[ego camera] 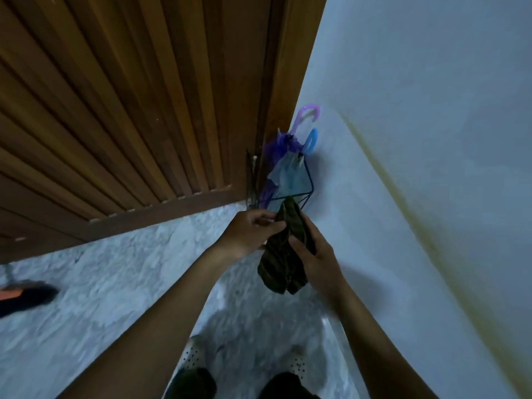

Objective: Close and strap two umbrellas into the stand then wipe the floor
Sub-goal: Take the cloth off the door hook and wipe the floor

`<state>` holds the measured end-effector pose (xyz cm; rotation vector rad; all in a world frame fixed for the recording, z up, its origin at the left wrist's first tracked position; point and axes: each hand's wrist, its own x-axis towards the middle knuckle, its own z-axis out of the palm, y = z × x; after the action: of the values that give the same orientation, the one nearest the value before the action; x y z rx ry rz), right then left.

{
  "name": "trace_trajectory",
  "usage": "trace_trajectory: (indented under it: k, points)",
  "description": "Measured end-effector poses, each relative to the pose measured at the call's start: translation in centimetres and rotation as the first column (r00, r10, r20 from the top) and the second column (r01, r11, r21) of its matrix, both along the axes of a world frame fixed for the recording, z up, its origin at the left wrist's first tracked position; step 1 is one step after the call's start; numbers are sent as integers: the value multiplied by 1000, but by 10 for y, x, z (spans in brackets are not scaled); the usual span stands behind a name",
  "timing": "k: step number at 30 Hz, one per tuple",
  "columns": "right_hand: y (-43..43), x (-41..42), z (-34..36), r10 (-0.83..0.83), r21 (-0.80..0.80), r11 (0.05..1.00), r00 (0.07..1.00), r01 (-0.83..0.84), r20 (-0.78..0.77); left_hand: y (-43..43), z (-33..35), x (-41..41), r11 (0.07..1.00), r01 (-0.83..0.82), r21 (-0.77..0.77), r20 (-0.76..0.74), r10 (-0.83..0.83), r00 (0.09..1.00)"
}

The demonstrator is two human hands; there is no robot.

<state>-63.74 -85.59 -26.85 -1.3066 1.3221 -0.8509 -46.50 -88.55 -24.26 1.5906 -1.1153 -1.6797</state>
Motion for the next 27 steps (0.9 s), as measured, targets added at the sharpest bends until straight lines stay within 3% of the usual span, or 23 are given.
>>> trace_trajectory:
  k: [5, 10, 17, 22, 27]
  points:
    - [-19, -31, -163, 58, 3, 998, 993, -58, -106, -14, -171, -27, 999, 6, -38, 121, -2, 993]
    - [-22, -36, -345, 4, -10, 1000, 969, -6, -247, -16, -369, -22, 1000, 0, -18, 277, 5, 961]
    - [-38, -43, -548, -109, -127, 990, 920, 66, -375, -15, -593, 0, 997, 68, 41, 639, -78, 765]
    - [-80, -49, -635, -161, -216, 976, 797, 39, -582, -26, -684, 16, 980, 155, 123, 808, -190, 558]
    - [-131, -57, -657, -297, -397, 917, 587, -46, -753, -55, -710, 36, 931, 241, 273, 808, -358, 468]
